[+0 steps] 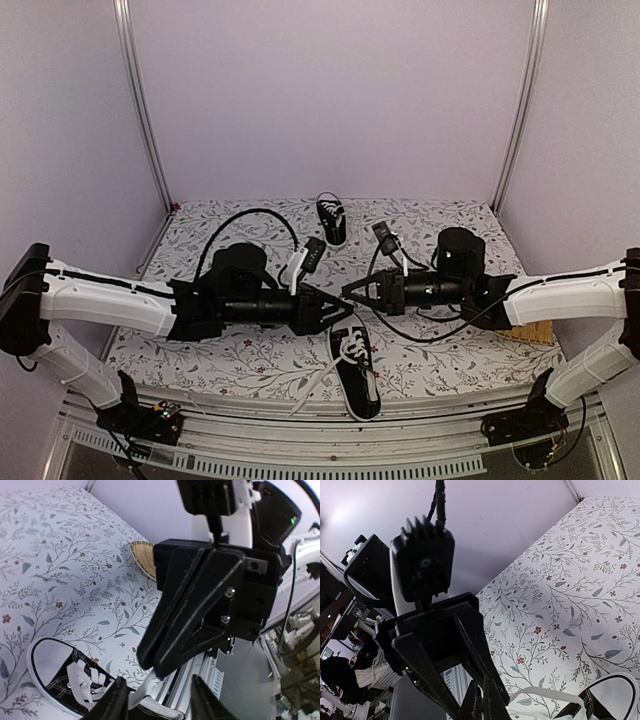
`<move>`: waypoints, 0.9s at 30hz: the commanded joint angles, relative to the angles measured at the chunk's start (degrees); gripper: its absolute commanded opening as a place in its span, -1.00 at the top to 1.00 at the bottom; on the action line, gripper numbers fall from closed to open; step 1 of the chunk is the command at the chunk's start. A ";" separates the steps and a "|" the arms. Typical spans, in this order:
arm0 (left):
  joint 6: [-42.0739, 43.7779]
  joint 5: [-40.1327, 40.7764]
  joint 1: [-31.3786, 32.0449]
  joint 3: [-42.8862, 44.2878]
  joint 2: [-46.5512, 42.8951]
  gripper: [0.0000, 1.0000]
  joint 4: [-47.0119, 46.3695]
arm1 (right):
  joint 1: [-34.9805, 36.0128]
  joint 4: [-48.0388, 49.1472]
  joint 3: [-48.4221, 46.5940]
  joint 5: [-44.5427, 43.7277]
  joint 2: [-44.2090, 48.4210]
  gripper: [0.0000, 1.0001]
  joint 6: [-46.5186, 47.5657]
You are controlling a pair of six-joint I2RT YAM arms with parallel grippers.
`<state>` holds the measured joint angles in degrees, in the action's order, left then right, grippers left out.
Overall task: Tie the shoes
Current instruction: Pass from the left arm to the right
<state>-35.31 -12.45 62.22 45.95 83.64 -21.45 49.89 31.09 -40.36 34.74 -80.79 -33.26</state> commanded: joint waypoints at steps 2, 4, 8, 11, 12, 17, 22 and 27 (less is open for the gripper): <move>0.49 3.67 1.22 -2.16 -0.81 -0.21 2.50 | 0.00 -4.37 1.05 -8.14 4.81 0.96 1.55; 1.17 5.91 1.48 -3.56 -0.80 -0.27 4.07 | -0.41 -6.19 1.36 -9.72 6.19 0.96 2.08; 2.56 9.04 2.08 -5.48 1.86 -0.29 7.13 | -1.58 -9.21 2.17 -11.47 9.26 0.96 2.77; 4.19 10.48 3.30 -5.00 5.35 -0.22 8.82 | -2.10 -11.33 2.58 -12.63 11.44 0.96 3.36; 4.90 10.85 3.68 -4.61 7.00 -0.19 9.10 | -2.20 -11.87 2.71 -12.74 11.95 0.96 3.50; 6.22 10.05 4.84 -1.92 13.49 0.03 9.90 | -2.30 -12.80 3.43 -13.48 13.39 0.96 3.65; 5.64 10.74 5.53 -0.42 17.79 0.16 11.33 | -2.34 -13.81 3.65 -14.76 14.61 0.96 3.53; 5.18 11.15 6.05 -0.40 19.97 0.25 10.82 | -2.56 -16.07 2.84 -16.07 16.11 0.96 4.58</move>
<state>-30.30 -2.39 66.89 44.53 101.06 -11.27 47.81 16.97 -37.17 20.82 -66.94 -30.13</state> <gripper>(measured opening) 0.407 0.024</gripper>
